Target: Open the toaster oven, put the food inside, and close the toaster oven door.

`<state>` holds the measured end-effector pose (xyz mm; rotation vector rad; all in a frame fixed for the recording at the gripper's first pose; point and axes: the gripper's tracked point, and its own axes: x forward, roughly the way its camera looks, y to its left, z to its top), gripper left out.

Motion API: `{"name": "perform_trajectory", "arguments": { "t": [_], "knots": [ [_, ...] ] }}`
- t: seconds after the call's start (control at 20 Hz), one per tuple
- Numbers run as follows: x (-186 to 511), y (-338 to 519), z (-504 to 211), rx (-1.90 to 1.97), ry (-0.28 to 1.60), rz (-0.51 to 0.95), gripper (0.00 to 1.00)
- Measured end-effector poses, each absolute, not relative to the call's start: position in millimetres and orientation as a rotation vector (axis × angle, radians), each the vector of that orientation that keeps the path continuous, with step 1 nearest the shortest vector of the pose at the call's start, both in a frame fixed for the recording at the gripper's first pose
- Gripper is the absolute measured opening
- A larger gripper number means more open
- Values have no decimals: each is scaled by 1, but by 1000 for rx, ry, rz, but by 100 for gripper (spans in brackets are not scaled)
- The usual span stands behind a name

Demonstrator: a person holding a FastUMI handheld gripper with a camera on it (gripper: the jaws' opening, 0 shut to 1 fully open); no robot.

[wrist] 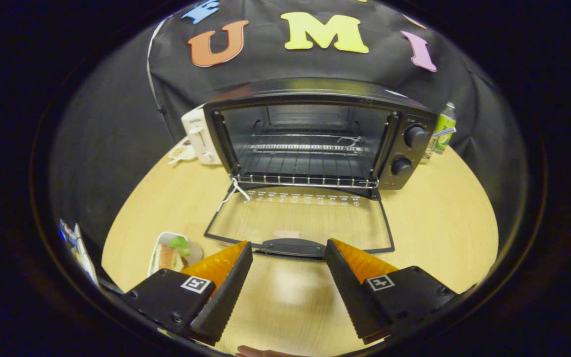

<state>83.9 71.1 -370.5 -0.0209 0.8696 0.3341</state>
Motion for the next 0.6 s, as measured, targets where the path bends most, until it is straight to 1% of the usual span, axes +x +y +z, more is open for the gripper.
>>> {"name": "perform_trajectory", "arguments": {
  "t": [0.1, 0.45, 0.6],
  "knots": [
    [74, 84, -361, 7, 895, 448, 97],
    [39, 127, -342, 257, 1030, 693, 89],
    [17, 141, -347, 326, 1146, 797, 86]
  ]
}}
